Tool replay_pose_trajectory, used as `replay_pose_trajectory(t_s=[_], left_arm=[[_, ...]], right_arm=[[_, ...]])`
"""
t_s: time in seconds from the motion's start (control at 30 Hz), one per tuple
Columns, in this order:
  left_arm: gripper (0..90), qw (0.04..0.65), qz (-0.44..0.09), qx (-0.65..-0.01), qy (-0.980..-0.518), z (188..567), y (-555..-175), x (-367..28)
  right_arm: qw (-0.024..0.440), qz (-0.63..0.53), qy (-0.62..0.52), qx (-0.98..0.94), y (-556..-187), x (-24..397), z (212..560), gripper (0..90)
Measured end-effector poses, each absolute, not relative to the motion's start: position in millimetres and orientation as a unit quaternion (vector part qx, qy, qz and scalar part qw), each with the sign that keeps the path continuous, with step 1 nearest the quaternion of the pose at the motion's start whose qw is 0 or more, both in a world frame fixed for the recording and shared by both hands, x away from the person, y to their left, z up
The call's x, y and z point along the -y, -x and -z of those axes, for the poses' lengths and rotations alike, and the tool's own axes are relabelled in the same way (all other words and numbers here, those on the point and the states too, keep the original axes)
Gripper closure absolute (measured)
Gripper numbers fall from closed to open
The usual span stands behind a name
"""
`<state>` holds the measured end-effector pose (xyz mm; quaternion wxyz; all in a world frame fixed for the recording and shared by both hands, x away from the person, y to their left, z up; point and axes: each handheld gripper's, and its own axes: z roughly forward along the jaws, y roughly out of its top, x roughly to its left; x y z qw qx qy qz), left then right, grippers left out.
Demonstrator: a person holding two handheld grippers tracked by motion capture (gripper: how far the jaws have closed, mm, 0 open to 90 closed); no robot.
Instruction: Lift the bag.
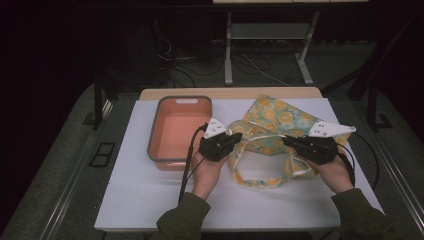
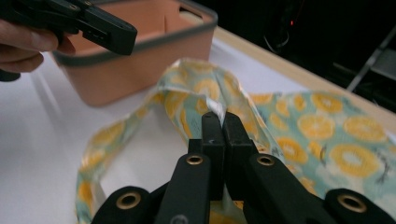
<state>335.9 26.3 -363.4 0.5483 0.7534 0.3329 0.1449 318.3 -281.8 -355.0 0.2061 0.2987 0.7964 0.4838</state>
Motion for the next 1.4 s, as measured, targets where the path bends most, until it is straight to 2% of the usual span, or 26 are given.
replay_pose_trajectory(t_s=[0.43, 0.53, 0.67, 0.83, 0.97, 1.03, 1.1, 1.17, 1.4], left_arm=[[88.9, 0.534, -0.132, -0.325, -0.77, 367, -340, -24], [88.6, 0.53, -0.13, -0.322, -0.773, 367, -340, -26], [83.8, 0.52, -0.124, -0.321, -0.782, 370, -340, -29], [74.1, 0.505, -0.116, -0.313, -0.796, 375, -338, -33], [64.8, 0.504, -0.109, -0.303, -0.802, 378, -334, -37], [60.0, 0.501, -0.108, -0.297, -0.805, 378, -332, -39], [55.2, 0.504, -0.104, -0.293, -0.806, 377, -330, -41], [51.5, 0.504, -0.102, -0.289, -0.808, 377, -329, -43], [41.2, 0.508, -0.097, -0.274, -0.811, 374, -322, -50]], right_arm=[[0.232, -0.535, -0.275, -0.764, -326, 267, 312, 89.5], [0.227, -0.521, -0.289, -0.77, -337, 267, 322, 89.4], [0.213, -0.484, -0.32, -0.786, -353, 270, 351, 89.4], [0.185, -0.442, -0.356, -0.802, -368, 277, 389, 89.1], [0.152, -0.425, -0.378, -0.809, -373, 281, 403, 87.4], [0.145, -0.423, -0.383, -0.808, -373, 282, 406, 81.5], [0.129, -0.437, -0.382, -0.804, -372, 283, 404, 69.4], [0.118, -0.451, -0.379, -0.8, -368, 285, 399, 65.4], [0.106, -0.468, -0.373, -0.794, -356, 289, 388, 41.8]])
